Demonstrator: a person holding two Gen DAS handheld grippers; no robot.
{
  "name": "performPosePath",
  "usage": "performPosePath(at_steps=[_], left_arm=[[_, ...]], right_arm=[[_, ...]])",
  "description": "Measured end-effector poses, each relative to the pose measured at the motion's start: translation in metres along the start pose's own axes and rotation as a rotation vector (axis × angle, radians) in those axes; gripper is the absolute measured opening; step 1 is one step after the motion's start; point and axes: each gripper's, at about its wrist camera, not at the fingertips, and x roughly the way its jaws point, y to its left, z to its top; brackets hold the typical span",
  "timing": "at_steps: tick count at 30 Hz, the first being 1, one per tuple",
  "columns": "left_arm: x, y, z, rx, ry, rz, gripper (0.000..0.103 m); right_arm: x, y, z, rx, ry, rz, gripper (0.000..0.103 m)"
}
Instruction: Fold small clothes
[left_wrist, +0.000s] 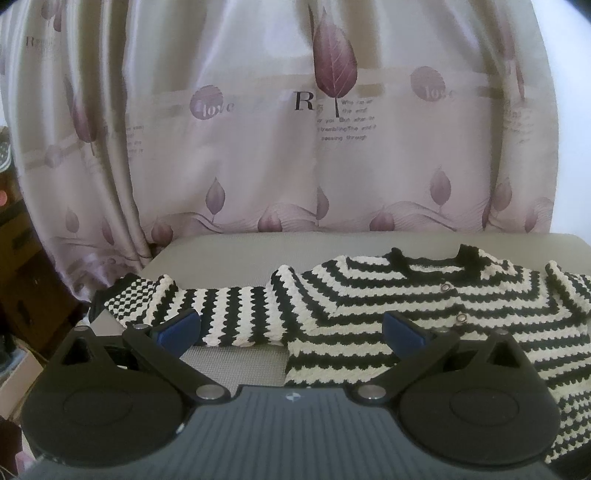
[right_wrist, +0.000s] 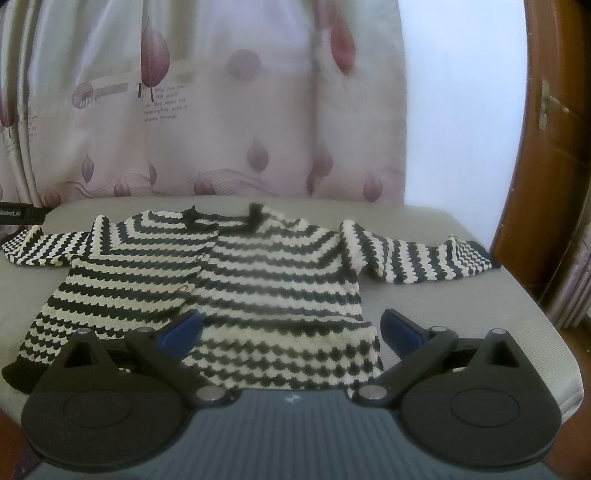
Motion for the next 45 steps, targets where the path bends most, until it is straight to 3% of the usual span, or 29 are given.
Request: performPosePath(at_steps=[11,16,20,25,29,34,40,45], left_arm=[[0.024,0.016,-0.007,-0.011,0.03,0.013,0.103],[0.048,0.035,-0.014,-0.051,0.069,-0.016,0.103],[0.08,0.071,-0.021,-0.114,0.087,-0.04,0.103],[0.128,0.151,-0.025,-0.258,0.096,0.015,0.102],[0.17,0.221,-0.024,-0.344,0.128,0.111,0.08],[0.213,0.302,-0.024,-0.565,0.164,0.099,0.079],[0.249,0.332,-0.029,-0.606,0.224,0.06,0.079],[0.262,0.335,-0.028,-0.617,0.183,0.011,0.081]], right_arm=[[0.014,0.015,0.002,-0.035,0.025,0.009,0.103],[0.022,0.02,0.004,-0.048,0.034,0.018,0.103],[0.03,0.025,0.003,-0.067,0.049,0.029,0.103],[0.044,0.026,-0.002,-0.068,0.084,0.033,0.103],[0.054,0.03,-0.004,-0.074,0.105,0.036,0.103],[0.069,0.034,-0.01,-0.089,0.146,0.028,0.103],[0.088,0.038,-0.015,-0.095,0.197,0.014,0.103],[0.097,0.044,-0.015,-0.11,0.226,0.007,0.103]])
